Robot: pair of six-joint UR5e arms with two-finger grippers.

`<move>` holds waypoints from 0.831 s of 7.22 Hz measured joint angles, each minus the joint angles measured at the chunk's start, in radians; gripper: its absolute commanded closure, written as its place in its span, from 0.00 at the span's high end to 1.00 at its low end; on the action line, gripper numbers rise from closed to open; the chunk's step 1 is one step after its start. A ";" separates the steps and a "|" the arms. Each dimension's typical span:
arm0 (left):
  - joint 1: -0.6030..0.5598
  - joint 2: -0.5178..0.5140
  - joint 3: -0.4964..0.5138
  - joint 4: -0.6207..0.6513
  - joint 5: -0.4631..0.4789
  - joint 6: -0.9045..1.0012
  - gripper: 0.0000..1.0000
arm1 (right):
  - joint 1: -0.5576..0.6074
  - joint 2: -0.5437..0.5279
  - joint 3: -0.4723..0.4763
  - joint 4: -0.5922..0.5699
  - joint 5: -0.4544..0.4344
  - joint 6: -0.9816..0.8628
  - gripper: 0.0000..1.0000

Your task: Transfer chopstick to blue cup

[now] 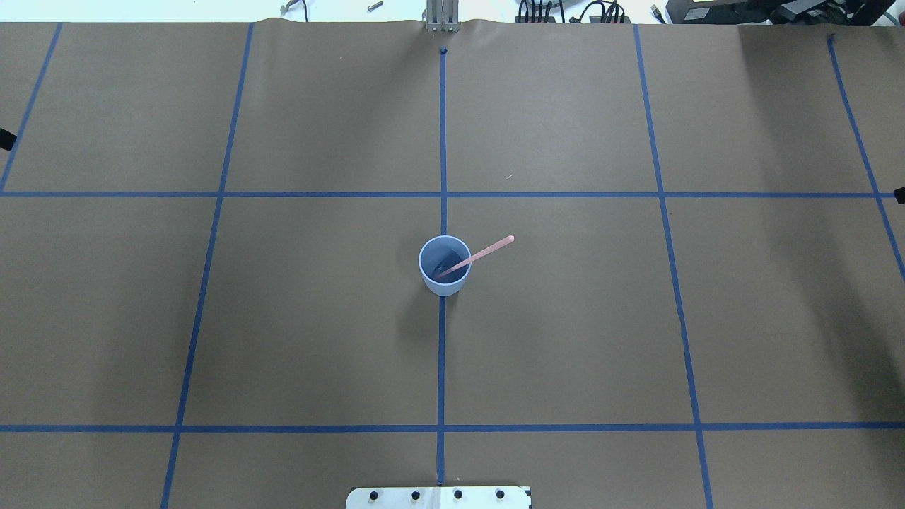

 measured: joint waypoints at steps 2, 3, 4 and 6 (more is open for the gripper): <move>0.000 -0.004 -0.005 0.000 -0.002 0.000 0.98 | -0.002 0.008 0.001 -0.004 0.000 0.004 1.00; 0.000 -0.003 -0.011 0.000 -0.003 -0.001 0.98 | -0.002 0.017 0.006 -0.005 0.002 0.022 1.00; -0.001 -0.001 -0.012 -0.001 -0.001 0.000 0.98 | -0.007 0.023 0.012 -0.005 0.002 0.048 1.00; -0.002 -0.002 -0.012 -0.001 -0.001 -0.002 0.98 | -0.019 0.038 0.014 -0.004 -0.001 0.066 1.00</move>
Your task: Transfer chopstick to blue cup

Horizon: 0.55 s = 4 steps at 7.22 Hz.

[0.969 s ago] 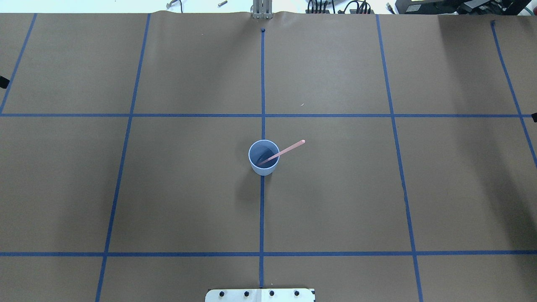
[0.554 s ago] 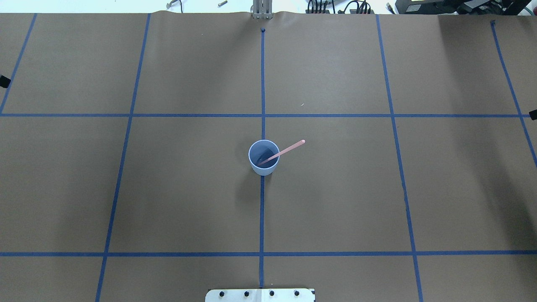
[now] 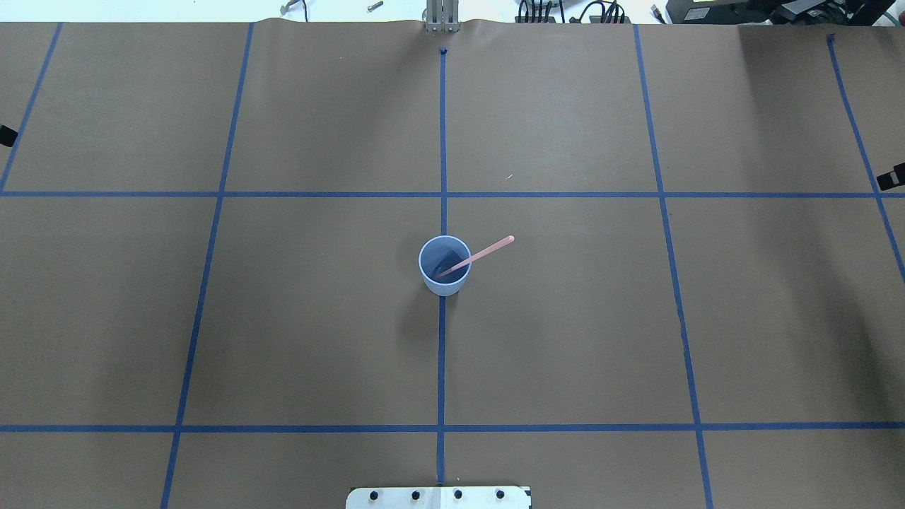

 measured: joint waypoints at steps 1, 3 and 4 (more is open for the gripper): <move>0.000 0.005 -0.004 0.000 0.000 -0.001 0.98 | -0.001 0.010 -0.003 0.000 -0.005 0.002 1.00; -0.001 0.009 0.006 0.000 0.001 0.001 0.98 | -0.001 0.006 0.002 0.000 -0.017 0.003 1.00; -0.001 0.009 0.007 0.000 0.001 0.001 0.98 | -0.001 0.003 0.002 0.000 -0.020 0.004 1.00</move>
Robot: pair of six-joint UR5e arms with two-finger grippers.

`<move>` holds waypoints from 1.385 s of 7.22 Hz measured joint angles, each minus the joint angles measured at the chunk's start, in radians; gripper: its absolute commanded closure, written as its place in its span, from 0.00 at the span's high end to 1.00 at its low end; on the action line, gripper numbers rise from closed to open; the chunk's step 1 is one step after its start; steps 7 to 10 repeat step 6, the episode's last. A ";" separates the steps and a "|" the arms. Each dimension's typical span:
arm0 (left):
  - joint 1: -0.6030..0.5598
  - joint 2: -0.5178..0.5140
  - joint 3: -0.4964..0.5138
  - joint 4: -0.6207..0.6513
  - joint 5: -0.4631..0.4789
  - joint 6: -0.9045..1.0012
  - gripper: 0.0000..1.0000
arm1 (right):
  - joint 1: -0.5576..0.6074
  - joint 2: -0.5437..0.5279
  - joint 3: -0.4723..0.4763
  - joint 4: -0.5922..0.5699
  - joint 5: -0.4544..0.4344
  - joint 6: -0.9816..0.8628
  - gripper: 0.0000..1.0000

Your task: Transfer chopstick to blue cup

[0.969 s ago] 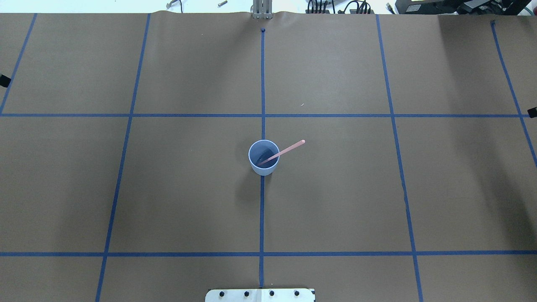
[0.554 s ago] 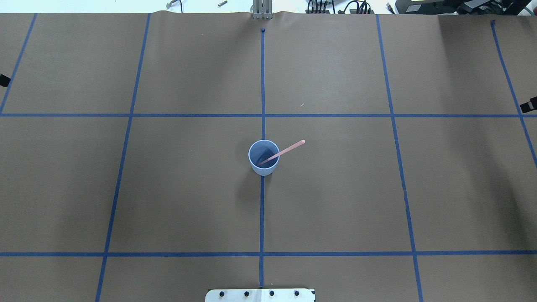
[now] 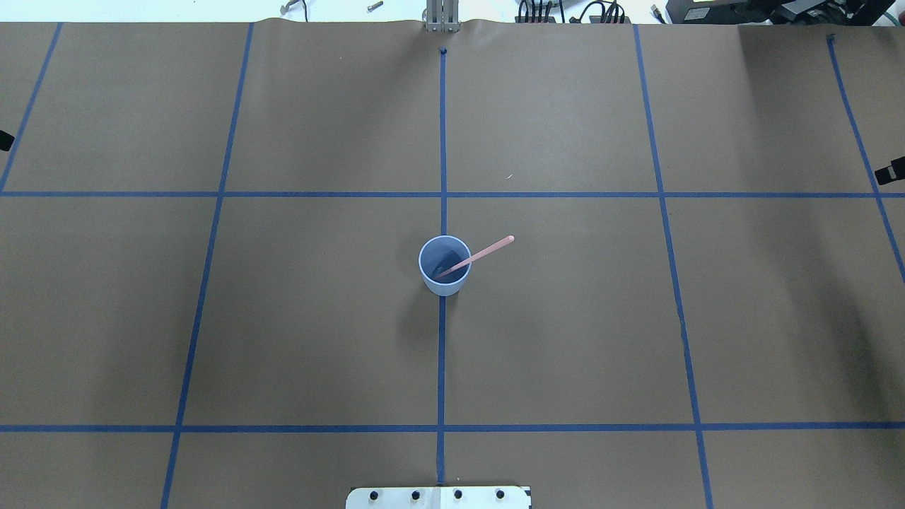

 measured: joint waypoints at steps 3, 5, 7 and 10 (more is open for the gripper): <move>0.001 -0.001 -0.001 0.000 -0.001 -0.001 0.98 | 0.000 -0.006 -0.004 0.000 -0.003 -0.001 1.00; -0.001 -0.001 -0.012 0.000 -0.003 -0.001 0.98 | 0.002 -0.005 0.002 0.000 0.000 0.000 1.00; -0.008 0.005 -0.039 0.004 -0.005 -0.002 0.98 | 0.007 -0.007 0.006 0.000 0.001 0.000 1.00; -0.008 0.005 -0.039 0.004 -0.005 -0.002 0.98 | 0.007 -0.007 0.006 0.000 0.001 0.000 1.00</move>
